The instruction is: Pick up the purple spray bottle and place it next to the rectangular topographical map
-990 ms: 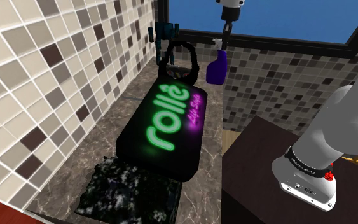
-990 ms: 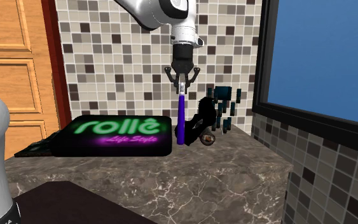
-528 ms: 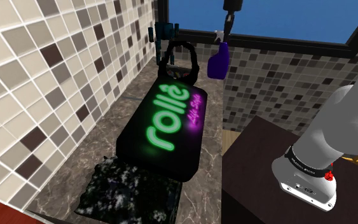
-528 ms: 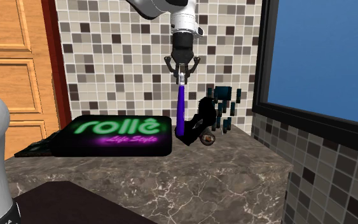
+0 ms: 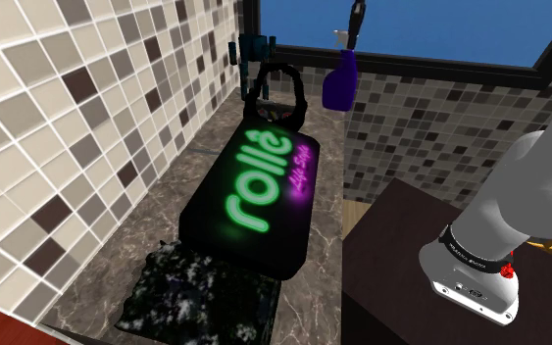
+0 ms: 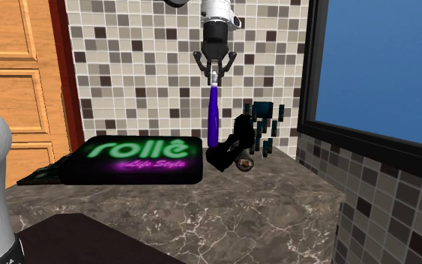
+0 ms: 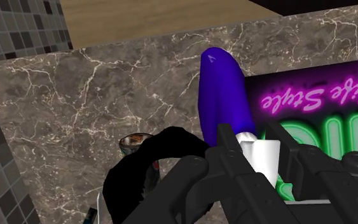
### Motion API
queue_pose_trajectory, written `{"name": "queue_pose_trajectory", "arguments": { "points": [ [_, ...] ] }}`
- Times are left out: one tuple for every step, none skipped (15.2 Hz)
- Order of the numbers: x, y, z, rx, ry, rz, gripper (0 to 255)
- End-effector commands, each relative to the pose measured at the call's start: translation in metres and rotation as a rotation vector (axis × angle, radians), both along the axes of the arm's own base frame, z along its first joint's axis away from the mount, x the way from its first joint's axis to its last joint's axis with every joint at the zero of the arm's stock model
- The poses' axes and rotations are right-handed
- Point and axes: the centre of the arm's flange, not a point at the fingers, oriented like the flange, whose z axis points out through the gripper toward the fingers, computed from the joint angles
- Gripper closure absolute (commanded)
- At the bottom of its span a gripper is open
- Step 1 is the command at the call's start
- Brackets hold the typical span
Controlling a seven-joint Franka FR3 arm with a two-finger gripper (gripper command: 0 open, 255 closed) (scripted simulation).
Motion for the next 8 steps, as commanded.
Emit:
{"name": "queue_pose_trajectory", "arguments": {
  "points": [
    [0.000, 0.000, 0.009, 0.000, 0.000, 0.000, 255],
    [0.000, 0.000, 0.015, 0.000, 0.000, 0.000, 255],
    [0.000, 0.000, 0.020, 0.000, 0.000, 0.000, 255],
    [0.000, 0.000, 0.025, 0.000, 0.000, 0.000, 255],
    [0.000, 0.000, 0.031, 0.000, 0.000, 0.000, 255],
    [0.000, 0.000, 0.036, 0.000, 0.000, 0.000, 255],
    [0.000, 0.000, 0.041, 0.000, 0.000, 0.000, 255],
    [0.000, 0.000, 0.046, 0.000, 0.000, 0.000, 255]
  ]
}}
